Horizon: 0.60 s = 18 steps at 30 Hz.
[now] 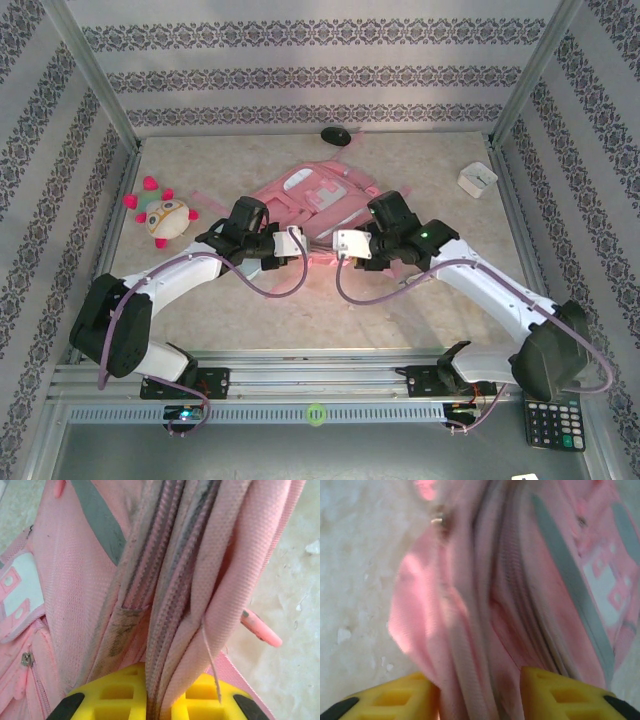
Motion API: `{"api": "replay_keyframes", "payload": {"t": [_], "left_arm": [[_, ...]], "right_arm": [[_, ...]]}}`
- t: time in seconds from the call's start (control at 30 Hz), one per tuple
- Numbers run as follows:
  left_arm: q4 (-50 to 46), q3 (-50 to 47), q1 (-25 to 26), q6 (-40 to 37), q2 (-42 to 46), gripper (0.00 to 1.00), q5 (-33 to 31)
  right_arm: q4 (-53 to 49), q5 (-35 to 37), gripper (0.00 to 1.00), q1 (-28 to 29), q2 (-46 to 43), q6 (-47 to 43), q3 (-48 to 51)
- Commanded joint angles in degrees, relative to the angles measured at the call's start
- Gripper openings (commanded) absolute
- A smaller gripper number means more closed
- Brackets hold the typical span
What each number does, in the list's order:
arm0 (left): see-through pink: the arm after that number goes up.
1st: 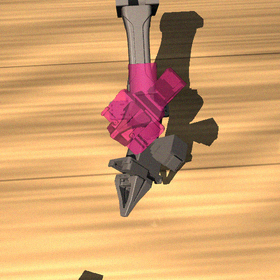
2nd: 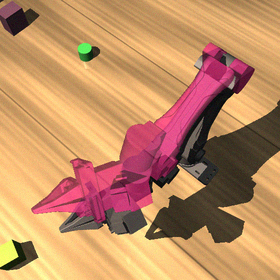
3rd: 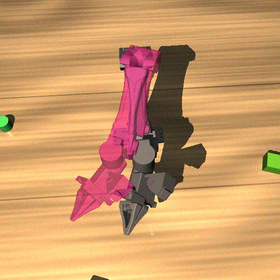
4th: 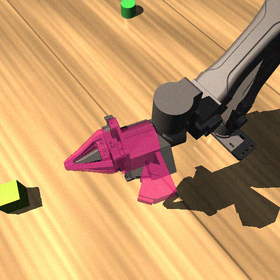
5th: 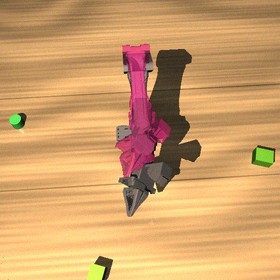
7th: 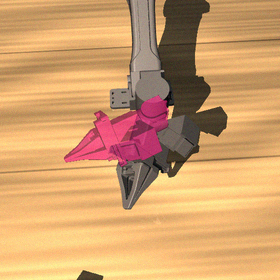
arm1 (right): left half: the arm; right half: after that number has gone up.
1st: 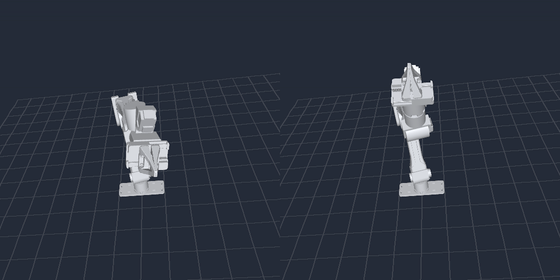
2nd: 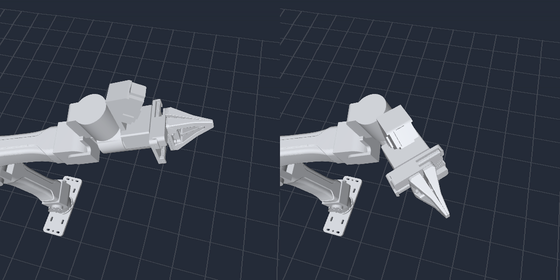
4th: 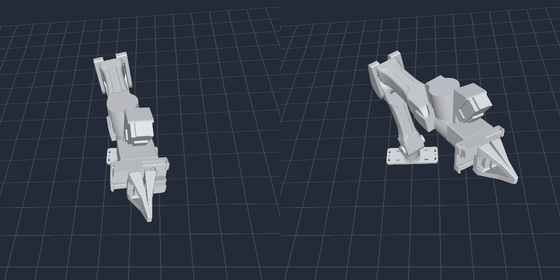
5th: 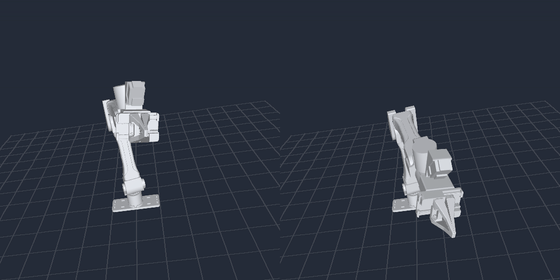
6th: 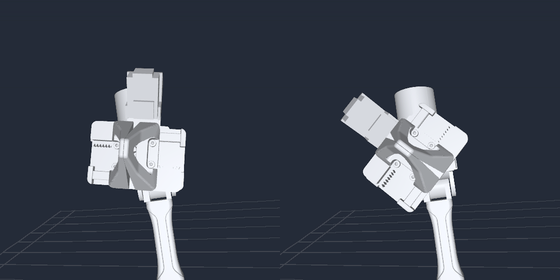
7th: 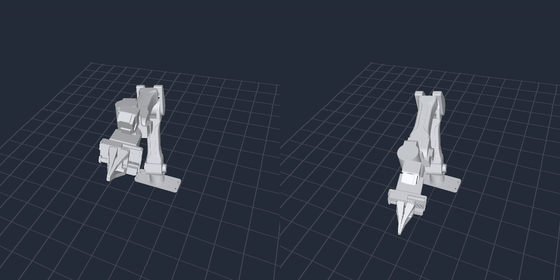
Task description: Pack books, pencil case, and school supplies into a backpack
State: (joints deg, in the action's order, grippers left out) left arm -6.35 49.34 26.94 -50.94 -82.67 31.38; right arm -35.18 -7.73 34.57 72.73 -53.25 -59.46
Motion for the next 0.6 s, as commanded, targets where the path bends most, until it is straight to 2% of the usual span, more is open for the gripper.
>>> {"api": "replay_keyframes", "payload": {"t": [0.0,0.17,0.33,0.43,0.57], "left_arm": [[0.7,3.0,1.2,12.3,-0.1,0.0,3.7],[0.7,4.2,1.8,21.7,-1.4,0.0,3.5],[-3.3,6.5,2.1,24.0,-3.5,0.0,4.5],[-7.2,9.1,2.3,25.2,-5.0,0.0,4.4],[-10.5,11.7,2.4,26.7,-6.6,0.0,5.6]], "right_arm": [[3.3,8.5,0.55,1.5,-4.6,23.5,-0.2],[-8.5,14.6,0.59,4.8,-10.0,50.2,-2.9],[-12.1,18.7,0.56,11.5,-16.1,73.1,-1.6],[-7.2,21.7,0.52,17.6,-18.7,84.7,2.0],[9.0,22.3,0.46,24.3,-18.7,97.3,9.5]]}}
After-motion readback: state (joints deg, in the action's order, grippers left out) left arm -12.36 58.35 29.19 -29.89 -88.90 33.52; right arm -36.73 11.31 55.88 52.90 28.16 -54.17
